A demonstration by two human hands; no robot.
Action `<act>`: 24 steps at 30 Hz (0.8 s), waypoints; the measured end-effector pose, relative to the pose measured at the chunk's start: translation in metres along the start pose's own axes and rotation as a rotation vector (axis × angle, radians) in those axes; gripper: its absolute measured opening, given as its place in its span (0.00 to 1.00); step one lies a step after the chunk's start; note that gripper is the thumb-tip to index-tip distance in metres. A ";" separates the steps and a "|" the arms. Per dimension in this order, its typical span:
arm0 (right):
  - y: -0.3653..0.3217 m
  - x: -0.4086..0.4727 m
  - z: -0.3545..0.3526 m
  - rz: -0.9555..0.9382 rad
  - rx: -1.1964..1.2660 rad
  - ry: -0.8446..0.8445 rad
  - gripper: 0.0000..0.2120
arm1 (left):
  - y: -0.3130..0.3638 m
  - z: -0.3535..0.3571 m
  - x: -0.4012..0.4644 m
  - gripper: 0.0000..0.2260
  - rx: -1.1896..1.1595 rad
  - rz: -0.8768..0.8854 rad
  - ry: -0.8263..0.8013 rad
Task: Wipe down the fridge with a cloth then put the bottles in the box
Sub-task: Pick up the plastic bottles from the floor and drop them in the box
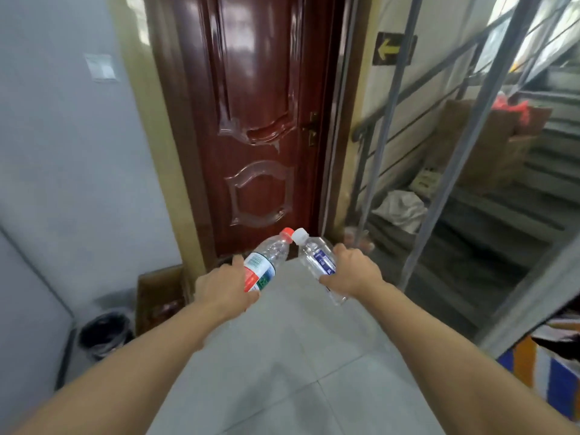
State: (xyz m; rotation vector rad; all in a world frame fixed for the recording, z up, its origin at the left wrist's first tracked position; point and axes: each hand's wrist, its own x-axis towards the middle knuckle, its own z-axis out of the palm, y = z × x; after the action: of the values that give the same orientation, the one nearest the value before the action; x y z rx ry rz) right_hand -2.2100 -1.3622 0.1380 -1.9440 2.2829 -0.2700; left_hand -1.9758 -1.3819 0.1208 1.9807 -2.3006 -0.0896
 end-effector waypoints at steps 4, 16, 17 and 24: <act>0.001 0.075 0.007 -0.096 0.039 -0.060 0.26 | 0.000 0.001 0.049 0.24 0.035 -0.097 0.018; -0.026 0.302 0.028 -0.339 0.011 -0.094 0.24 | -0.032 0.033 0.240 0.30 -0.011 -0.400 -0.033; -0.029 0.319 0.027 -0.349 0.020 -0.097 0.23 | -0.035 0.033 0.253 0.30 -0.026 -0.419 -0.033; -0.080 0.437 0.034 -0.500 0.018 -0.176 0.20 | -0.072 0.027 0.327 0.28 -0.045 -0.557 -0.037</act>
State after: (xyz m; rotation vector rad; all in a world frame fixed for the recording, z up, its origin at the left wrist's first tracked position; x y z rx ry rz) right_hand -2.1959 -1.8077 0.1300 -2.3943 1.6564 -0.1568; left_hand -1.9565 -1.7167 0.0990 2.5460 -1.6772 -0.2181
